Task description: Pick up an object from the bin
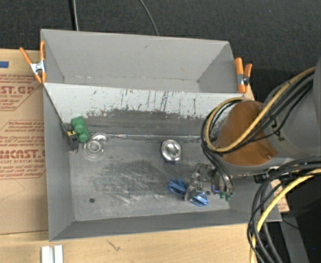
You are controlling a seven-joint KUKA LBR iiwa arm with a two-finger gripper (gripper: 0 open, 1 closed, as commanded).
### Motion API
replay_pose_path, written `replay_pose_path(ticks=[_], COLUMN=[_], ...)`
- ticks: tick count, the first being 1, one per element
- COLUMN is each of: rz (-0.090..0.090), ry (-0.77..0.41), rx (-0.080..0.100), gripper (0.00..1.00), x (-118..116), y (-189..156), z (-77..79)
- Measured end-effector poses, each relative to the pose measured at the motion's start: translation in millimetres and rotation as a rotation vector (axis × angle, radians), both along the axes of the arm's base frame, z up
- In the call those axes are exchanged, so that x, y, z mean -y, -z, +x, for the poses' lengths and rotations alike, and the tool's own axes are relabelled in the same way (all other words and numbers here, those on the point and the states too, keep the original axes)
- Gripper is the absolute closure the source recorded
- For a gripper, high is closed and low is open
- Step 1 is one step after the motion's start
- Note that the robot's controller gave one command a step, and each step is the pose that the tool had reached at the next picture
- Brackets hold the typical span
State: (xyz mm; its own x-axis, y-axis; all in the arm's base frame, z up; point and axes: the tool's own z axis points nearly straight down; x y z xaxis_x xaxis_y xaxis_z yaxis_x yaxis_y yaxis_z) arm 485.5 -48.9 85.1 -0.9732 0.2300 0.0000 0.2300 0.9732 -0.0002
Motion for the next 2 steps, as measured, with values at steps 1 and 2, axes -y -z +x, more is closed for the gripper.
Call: replay_pose_path(ticks=[1, 2], rz=[0.0, 0.001], ry=[0.0, 0.0], rx=[0.0, 0.004], gripper=[1.0, 1.0], x=[0, 0], y=[-3, -53], z=[-0.3, 0.8])
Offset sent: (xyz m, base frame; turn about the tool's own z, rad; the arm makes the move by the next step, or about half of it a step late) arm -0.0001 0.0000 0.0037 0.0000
